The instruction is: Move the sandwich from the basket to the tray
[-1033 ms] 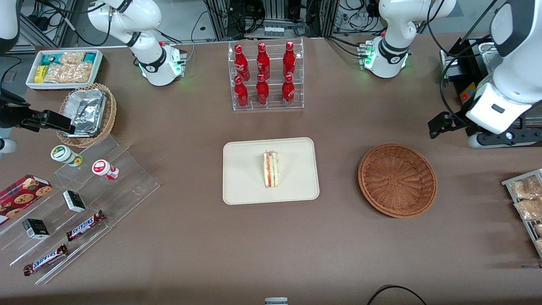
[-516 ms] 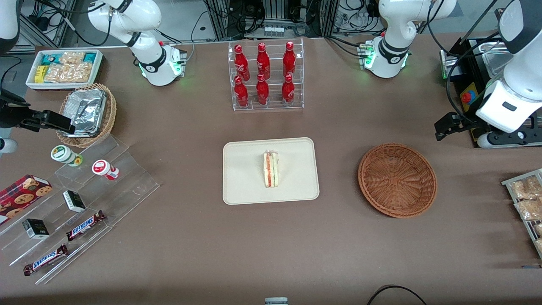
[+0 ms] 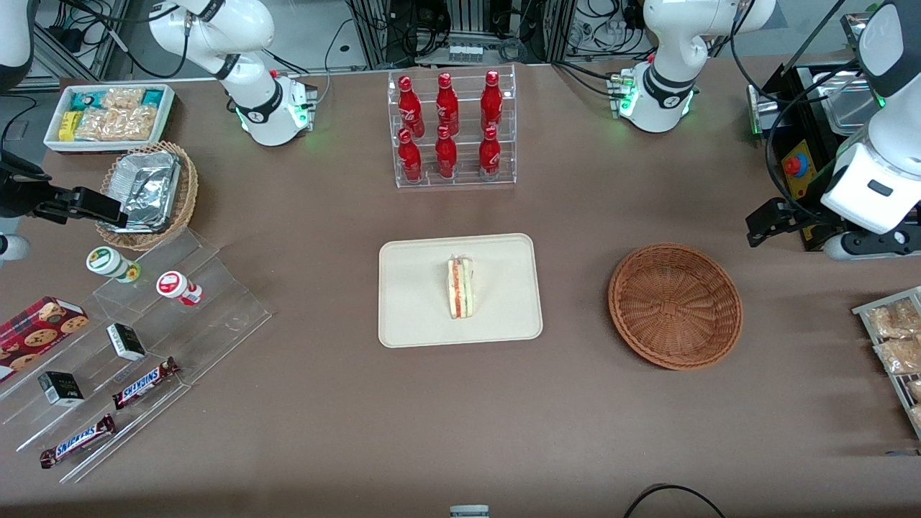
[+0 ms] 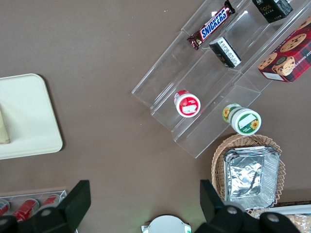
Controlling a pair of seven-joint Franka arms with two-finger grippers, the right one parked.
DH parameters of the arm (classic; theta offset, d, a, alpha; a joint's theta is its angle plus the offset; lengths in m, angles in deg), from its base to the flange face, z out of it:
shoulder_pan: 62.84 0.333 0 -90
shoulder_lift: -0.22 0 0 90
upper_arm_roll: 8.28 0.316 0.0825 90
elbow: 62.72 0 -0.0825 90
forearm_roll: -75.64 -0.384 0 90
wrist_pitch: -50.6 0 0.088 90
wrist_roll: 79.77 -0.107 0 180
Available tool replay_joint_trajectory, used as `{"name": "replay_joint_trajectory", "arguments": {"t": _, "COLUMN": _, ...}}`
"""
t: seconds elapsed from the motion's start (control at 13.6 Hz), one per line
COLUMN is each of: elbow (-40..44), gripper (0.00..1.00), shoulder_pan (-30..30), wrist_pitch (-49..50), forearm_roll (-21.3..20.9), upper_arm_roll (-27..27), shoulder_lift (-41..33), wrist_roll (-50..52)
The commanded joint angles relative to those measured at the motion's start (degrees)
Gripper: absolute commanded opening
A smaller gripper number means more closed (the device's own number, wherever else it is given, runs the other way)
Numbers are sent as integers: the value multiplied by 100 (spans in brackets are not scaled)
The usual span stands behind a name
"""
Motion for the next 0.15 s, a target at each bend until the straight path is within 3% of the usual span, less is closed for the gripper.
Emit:
{"name": "replay_joint_trajectory", "arguments": {"t": 0.0, "elbow": 172, "gripper": 100, "shoulder_pan": -35, "wrist_pitch": 126, "forearm_roll": -22, "upper_arm_roll": 181, "shoulder_lift": 61, "wrist_roll": -103}}
{"name": "replay_joint_trajectory", "arguments": {"t": 0.07, "elbow": 172, "gripper": 100, "shoulder_pan": -27, "wrist_pitch": 135, "forearm_roll": -13, "upper_arm_roll": 261, "shoulder_lift": 44, "wrist_roll": -155}}
